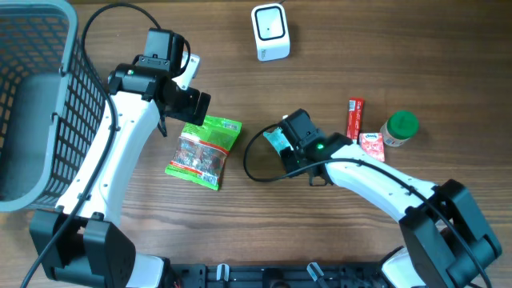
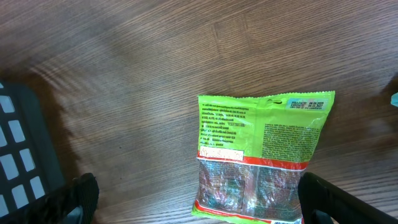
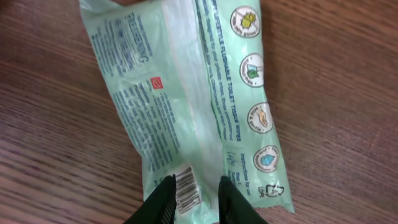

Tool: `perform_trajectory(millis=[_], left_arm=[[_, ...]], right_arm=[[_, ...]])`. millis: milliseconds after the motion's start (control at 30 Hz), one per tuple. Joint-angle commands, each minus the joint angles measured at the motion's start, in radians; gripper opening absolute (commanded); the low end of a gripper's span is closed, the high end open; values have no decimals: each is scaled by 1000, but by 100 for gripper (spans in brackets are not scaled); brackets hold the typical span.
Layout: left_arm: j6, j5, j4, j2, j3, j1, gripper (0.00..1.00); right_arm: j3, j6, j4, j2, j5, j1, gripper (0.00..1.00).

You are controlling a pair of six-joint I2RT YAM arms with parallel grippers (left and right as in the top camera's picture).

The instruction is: Scan the item barcode

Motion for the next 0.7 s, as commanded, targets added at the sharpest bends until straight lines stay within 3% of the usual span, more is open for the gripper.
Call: perform_trajectory(millis=[0,400,567,667], left_arm=[[8,-9,3,-4,10,-2,100],[9,-9,3,-4,10,-2,100],[9,-9,3,-4,10,-2,100],[9,-9,3,-4,10,-2,100]], right_arm=[[-27,-19,11,15,21,-5,25],[-34,-46,29,104,21,-5,27],[-34,-46,26,112,21,-5,49],[-34,-46,25,112,21,-5,51]])
